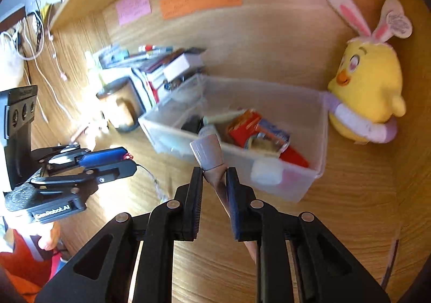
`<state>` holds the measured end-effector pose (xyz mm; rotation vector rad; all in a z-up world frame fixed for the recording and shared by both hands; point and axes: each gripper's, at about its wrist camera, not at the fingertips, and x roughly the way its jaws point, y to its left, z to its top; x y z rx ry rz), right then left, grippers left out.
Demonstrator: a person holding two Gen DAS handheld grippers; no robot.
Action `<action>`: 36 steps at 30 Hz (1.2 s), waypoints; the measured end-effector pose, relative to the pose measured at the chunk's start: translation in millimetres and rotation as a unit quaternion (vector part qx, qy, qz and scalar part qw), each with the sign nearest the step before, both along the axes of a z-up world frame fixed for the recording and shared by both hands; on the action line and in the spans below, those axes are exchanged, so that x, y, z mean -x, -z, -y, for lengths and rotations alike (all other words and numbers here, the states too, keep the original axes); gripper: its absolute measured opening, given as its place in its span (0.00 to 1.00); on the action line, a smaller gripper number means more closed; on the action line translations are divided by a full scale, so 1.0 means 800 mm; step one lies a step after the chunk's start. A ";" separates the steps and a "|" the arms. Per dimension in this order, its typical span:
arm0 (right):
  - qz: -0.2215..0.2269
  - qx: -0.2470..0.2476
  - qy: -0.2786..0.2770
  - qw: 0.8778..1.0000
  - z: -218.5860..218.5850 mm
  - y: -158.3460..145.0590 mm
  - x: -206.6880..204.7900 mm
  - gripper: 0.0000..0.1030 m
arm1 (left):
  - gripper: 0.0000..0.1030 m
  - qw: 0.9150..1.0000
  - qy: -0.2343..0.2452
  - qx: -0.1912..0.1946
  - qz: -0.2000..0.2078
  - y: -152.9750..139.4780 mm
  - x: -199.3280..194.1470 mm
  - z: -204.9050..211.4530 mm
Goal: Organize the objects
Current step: 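Carry the hair clip and pink bottle into the clear box and release both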
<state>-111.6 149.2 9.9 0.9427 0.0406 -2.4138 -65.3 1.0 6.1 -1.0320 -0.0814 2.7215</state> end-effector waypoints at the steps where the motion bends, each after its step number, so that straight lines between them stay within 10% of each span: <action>1: -0.007 0.003 0.003 1.000 -0.002 -0.006 0.000 0.15 | 0.25 1.000 0.000 -0.002 -0.005 -0.005 0.001 -0.001; 23: -0.102 0.029 0.028 0.994 -0.009 -0.090 0.030 0.15 | 0.25 0.997 -0.036 -0.001 -0.073 -0.073 0.042 0.002; 36: -0.095 -0.024 0.034 0.995 0.020 -0.065 0.100 0.15 | 0.25 0.998 -0.049 -0.004 -0.035 -0.057 0.109 0.018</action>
